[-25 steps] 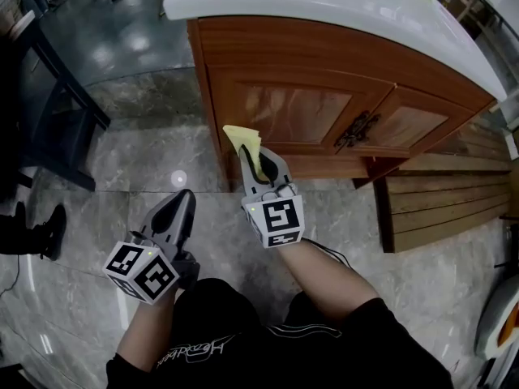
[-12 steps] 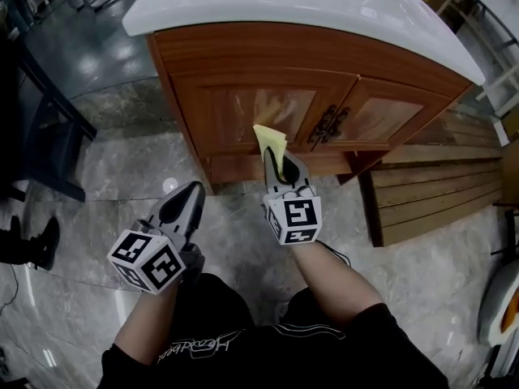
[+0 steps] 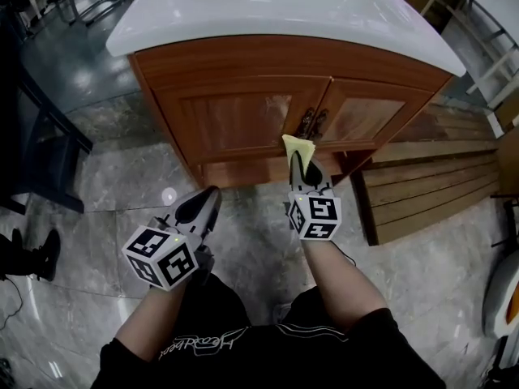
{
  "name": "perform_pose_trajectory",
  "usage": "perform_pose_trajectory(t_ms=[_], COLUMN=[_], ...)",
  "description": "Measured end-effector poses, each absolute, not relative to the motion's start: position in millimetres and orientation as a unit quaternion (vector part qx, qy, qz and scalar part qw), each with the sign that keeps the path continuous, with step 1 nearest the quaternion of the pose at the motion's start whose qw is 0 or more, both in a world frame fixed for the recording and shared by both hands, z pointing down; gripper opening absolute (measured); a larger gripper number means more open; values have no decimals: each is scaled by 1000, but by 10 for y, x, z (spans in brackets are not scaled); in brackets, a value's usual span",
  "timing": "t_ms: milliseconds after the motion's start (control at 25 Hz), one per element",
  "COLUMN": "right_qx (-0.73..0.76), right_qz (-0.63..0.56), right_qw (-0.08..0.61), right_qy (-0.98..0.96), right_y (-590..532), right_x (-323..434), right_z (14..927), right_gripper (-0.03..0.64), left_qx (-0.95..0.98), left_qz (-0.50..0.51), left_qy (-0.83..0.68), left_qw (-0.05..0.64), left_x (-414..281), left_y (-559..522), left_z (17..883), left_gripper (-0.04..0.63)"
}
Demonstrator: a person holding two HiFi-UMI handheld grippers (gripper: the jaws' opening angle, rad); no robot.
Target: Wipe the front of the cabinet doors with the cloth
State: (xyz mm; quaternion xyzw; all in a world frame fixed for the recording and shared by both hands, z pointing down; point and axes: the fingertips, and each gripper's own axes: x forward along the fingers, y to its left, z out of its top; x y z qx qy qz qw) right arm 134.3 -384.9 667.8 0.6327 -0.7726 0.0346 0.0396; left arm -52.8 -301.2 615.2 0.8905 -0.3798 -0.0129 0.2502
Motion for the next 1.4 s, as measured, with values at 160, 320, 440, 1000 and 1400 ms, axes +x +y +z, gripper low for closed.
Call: perform_pose_trajectory(t_ms=[160, 320, 440, 1000, 1400], right_qx=[623, 594, 554, 402, 330], right_qz=[39, 40, 48, 86, 138], right_qw=[53, 67, 68, 76, -21], right_qy=[-780, -801, -828, -908, -934], right_y=[-3832, -3744, -3607, -2726, -1908], right_x=[1392, 1342, 1285, 1053, 617], right_z=[6702, 6668, 6599, 4792, 2196], right_gripper=[41, 41, 41, 41, 41], left_qx=[894, 896, 900, 910, 947], left_qz=[-5, -3, 2, 48, 32], left_qy=[-371, -367, -363, -329, -250], left_qw=[252, 249, 242, 247, 201], left_x=[-462, -414, -364, -175, -402], left_y=[-2997, -3021, -3035, -2934, -2239], left_z=[6163, 6139, 6137, 4844, 2266], left_gripper=[6, 6, 6, 6, 6])
